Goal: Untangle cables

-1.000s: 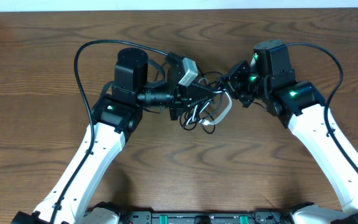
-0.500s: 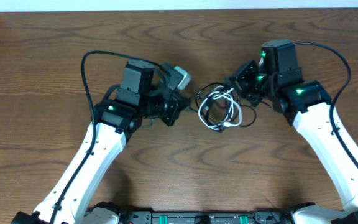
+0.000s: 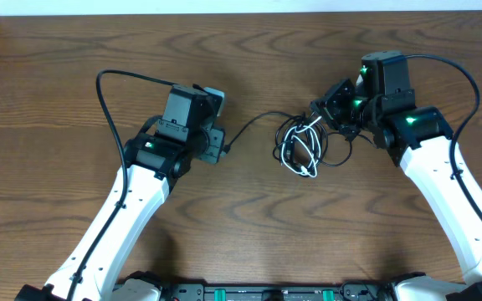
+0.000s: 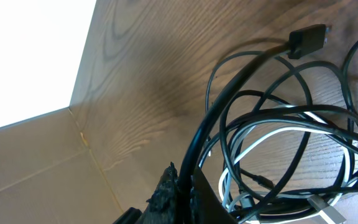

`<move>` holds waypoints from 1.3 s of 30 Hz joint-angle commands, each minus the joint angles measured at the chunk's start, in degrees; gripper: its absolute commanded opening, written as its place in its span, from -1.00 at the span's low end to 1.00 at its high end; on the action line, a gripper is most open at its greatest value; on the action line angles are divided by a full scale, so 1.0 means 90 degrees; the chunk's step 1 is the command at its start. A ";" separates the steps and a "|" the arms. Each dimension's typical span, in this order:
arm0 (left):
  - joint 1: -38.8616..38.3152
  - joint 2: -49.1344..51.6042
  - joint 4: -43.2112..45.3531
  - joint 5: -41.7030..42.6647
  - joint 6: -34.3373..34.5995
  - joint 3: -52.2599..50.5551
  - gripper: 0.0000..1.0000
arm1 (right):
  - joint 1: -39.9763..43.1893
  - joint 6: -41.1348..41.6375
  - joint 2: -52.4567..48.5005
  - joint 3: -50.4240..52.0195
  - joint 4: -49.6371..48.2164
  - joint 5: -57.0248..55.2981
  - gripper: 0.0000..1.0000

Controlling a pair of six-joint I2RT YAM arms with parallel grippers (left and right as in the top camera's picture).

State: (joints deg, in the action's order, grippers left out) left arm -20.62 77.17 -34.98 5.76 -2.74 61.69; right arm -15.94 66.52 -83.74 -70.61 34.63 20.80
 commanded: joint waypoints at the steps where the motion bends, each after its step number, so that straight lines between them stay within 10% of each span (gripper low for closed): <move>1: 0.0019 -0.0012 0.0206 0.1379 0.0124 0.0075 -0.80 | 0.0017 -0.0114 0.0053 -0.0100 -0.0061 0.0085 -0.97; 14: 0.0012 -0.0012 0.0525 0.3342 -0.0304 0.0075 0.73 | 0.0017 -0.0112 0.0053 -0.0100 -0.0223 0.0408 -0.97; 39: -0.0041 -0.0005 0.0998 0.4153 -0.0257 0.0046 0.78 | 0.0017 0.0036 0.0053 -0.0100 -0.1685 0.2786 -0.97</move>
State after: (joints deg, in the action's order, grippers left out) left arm -20.80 77.17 -26.46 40.66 -4.73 61.69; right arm -15.94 66.57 -83.74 -70.61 19.86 42.65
